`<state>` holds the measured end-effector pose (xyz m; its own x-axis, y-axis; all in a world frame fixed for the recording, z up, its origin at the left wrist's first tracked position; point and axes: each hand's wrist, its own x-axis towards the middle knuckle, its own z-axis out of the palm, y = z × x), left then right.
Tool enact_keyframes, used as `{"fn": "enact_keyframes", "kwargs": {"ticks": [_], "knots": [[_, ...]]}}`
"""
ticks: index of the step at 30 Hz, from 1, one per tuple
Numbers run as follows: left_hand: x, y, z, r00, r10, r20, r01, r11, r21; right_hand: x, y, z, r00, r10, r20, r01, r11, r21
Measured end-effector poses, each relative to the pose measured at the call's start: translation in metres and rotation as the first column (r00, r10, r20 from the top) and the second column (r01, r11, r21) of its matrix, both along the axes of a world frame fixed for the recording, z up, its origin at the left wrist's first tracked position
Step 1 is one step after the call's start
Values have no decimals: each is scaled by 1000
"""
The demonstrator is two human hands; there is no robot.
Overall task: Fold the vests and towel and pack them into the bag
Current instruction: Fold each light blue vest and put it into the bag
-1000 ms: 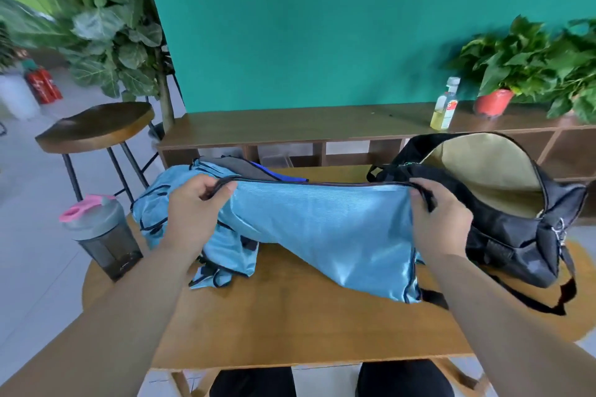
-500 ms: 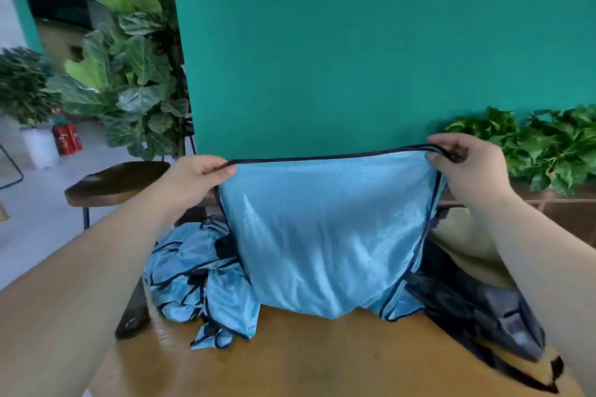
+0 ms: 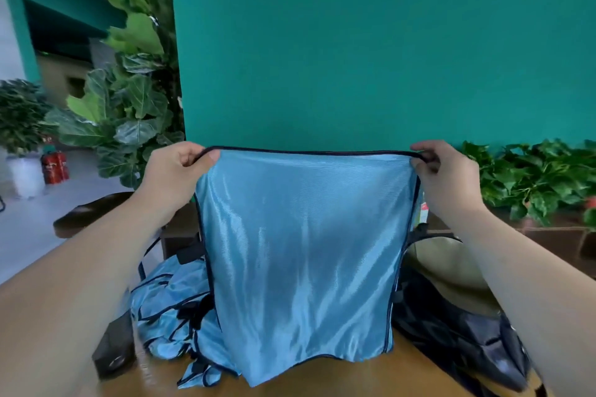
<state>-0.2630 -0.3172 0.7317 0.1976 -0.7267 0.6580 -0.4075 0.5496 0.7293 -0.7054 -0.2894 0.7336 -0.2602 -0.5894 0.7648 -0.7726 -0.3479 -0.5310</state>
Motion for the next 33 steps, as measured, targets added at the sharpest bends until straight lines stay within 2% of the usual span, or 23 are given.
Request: {"fn": "enact_keyframes", "kwargs": {"ticks": [3,6,8,10,11,14,17,20,23,26,28,30,33], "knots": [[7,1,5,998,-44,48,39,994,106,-5,1,9,999,37,-35,-35,997,69],[15,0,8,993,-42,108,24,987,162,-6,3,17,996,-1,-89,12,992,128],[15,-2,12,980,53,191,-76,990,116,-4,2,19,976,-102,-191,125,985,116],[10,0,14,923,221,316,-235,972,8,4,2,20,948,-187,-257,213,974,76],[6,1,15,902,300,310,-289,954,-83,9,1,20,949,-206,-237,223,974,47],[-6,12,21,890,445,99,-384,849,-363,22,2,25,973,-208,-97,203,978,-52],[-13,17,37,886,461,42,-391,793,-468,29,4,36,973,-226,55,231,965,-123],[-14,16,54,902,431,5,-368,777,-510,29,2,49,967,-206,150,236,947,-217],[-14,17,64,908,415,-55,-375,746,-551,27,-1,62,960,-216,179,257,932,-254],[-13,14,73,911,394,-121,-386,710,-590,30,-2,69,965,-115,237,193,920,-341],[-14,8,79,912,391,-125,-388,721,-574,34,-7,72,958,-84,273,182,916,-358],[-12,-4,83,907,414,-76,-390,759,-522,36,-18,73,955,-91,283,176,939,-295],[-11,-25,82,940,342,16,-298,841,-451,30,-34,76,950,-71,304,139,969,-207]]}}
